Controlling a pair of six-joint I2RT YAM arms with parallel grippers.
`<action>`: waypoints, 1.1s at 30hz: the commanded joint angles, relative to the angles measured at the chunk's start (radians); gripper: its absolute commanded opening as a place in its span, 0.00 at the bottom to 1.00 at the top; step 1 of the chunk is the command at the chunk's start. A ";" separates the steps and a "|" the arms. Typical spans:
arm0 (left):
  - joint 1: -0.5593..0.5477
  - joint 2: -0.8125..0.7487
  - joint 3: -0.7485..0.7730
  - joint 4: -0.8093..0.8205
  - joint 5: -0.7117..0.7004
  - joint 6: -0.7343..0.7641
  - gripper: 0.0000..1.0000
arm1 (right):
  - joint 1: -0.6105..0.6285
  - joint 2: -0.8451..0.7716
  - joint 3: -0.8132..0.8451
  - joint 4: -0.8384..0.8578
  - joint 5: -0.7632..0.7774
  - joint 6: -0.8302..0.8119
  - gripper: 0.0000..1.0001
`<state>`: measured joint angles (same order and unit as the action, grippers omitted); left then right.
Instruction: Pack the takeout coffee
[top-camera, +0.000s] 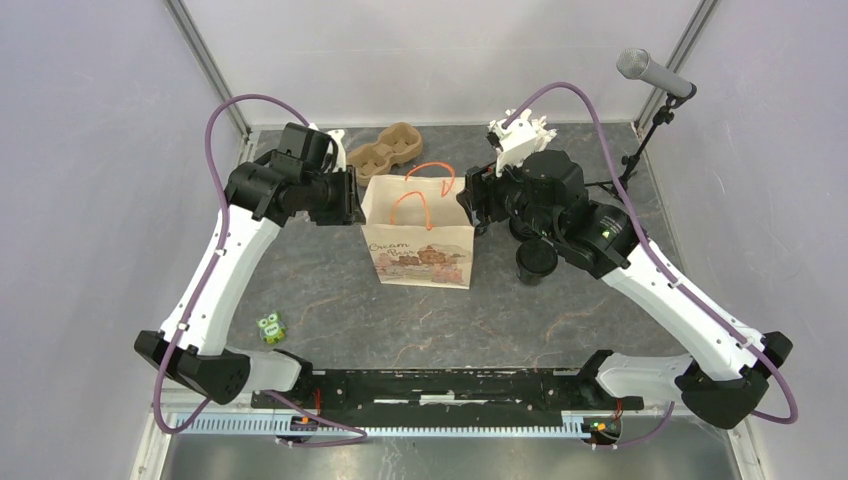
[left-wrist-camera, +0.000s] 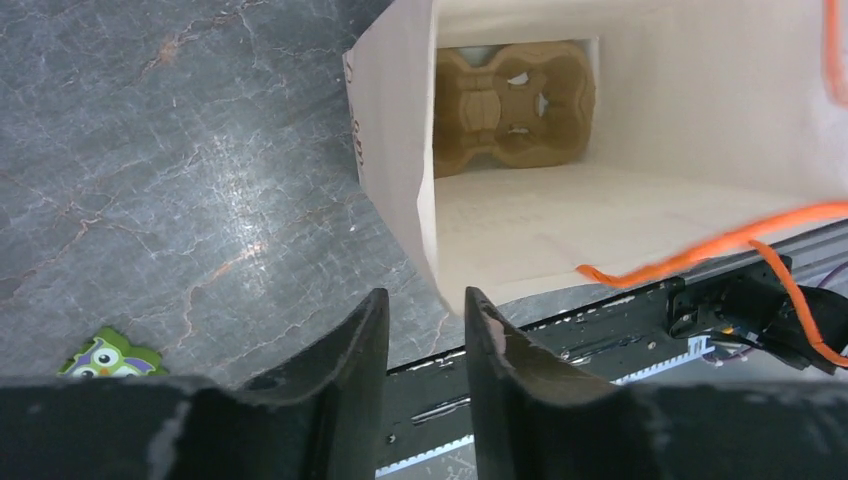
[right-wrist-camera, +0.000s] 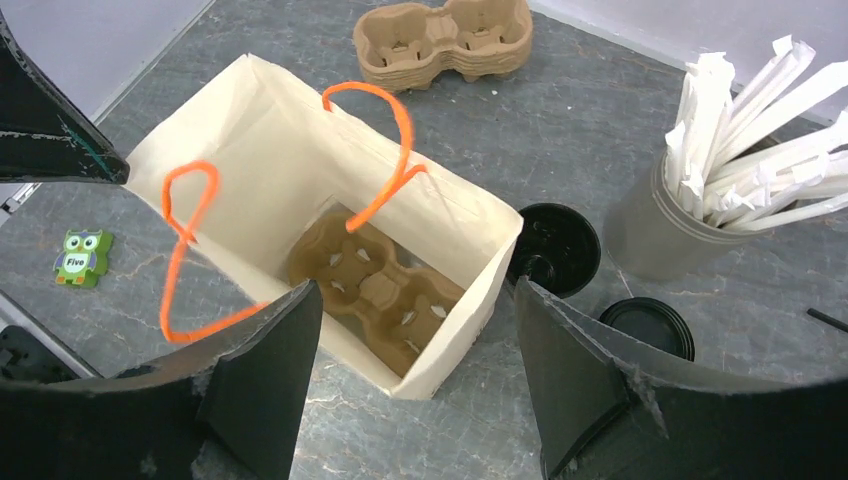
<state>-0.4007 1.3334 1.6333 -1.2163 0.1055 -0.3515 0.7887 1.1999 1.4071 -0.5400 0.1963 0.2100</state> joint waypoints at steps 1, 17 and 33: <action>0.002 -0.041 0.014 0.008 -0.033 0.013 0.48 | -0.008 -0.009 0.021 0.028 -0.033 -0.040 0.76; 0.003 0.067 0.051 0.182 -0.077 -0.046 0.58 | -0.016 -0.094 -0.051 -0.025 0.049 0.006 0.81; 0.002 0.105 0.015 0.213 -0.096 0.006 0.45 | -0.087 -0.172 -0.177 -0.205 0.218 0.128 0.98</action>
<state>-0.4007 1.4544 1.6550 -1.0401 0.0261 -0.3756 0.7380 1.0248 1.2427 -0.6548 0.3351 0.3000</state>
